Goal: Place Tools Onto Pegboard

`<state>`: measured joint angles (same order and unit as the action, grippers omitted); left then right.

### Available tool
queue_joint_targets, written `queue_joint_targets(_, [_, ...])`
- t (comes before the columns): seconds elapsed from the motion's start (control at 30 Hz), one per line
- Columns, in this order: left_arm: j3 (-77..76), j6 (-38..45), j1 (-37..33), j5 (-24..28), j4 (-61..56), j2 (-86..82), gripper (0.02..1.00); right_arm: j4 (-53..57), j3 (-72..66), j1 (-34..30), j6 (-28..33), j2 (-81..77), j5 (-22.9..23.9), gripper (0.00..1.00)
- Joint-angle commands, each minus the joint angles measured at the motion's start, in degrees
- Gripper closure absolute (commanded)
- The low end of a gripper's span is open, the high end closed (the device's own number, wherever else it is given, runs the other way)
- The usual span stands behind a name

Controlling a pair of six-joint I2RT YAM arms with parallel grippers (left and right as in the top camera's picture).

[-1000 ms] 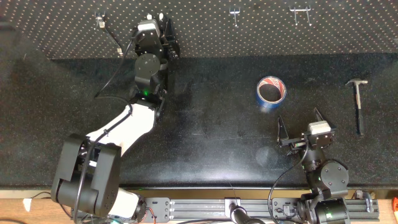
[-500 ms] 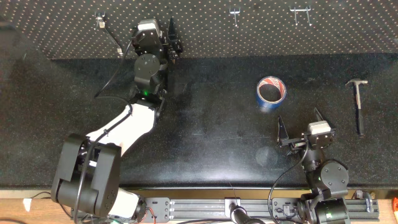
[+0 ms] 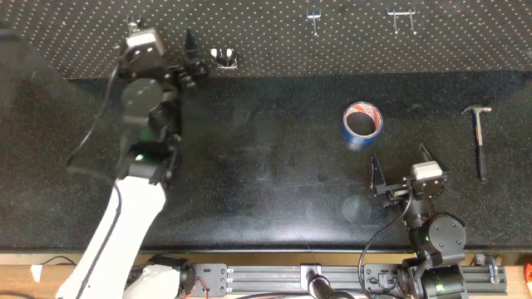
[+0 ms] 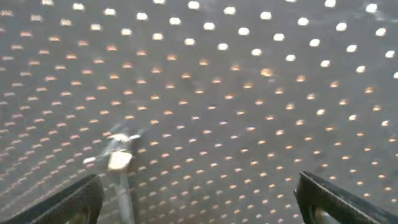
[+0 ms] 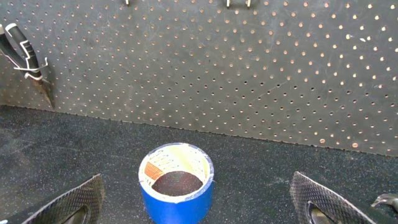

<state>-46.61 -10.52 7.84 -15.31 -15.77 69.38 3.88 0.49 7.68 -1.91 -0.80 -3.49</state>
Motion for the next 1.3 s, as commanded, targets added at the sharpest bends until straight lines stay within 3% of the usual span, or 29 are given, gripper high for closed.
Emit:
queue_joint_targets(0.03, [0.87,0.09,-3.41,4.72,12.31,-8.11,0.023,0.15,-0.26,0.44,-0.85,0.52,0.07,0.025])
queue_joint_targets(0.2, [9.84,-0.2,-5.16,5.14,14.38,-20.11,0.023,0.15,-0.26,0.44,-0.85,0.52,0.07,0.025])
queue_joint_targets(0.4, [29.42,-1.16,-8.66,7.37,7.78,-41.57,0.023,0.15,-0.26,0.44,-0.85,0.52,0.07,0.025])
queue_joint_targets(0.73, [46.29,-1.16,-7.78,8.17,8.41,-67.1,0.023,0.15,-0.26,0.44,-0.85,0.52,0.07,0.025])
queue_joint_targets(1.0, [46.29,-0.96,-6.16,9.27,19.23,-69.24,0.023,0.15,-0.26,0.44,-0.85,0.52,0.07,0.025])
queue_joint_targets(1.17, [46.29,2.54,-6.21,13.05,20.22,-69.24,0.023,0.15,-0.26,0.44,-0.85,0.52,0.07,0.025])
queue_joint_targets(1.3, [46.29,2.47,-6.25,13.0,20.17,-69.22,0.023,0.15,-0.26,0.44,-0.85,0.52,0.07,0.025])
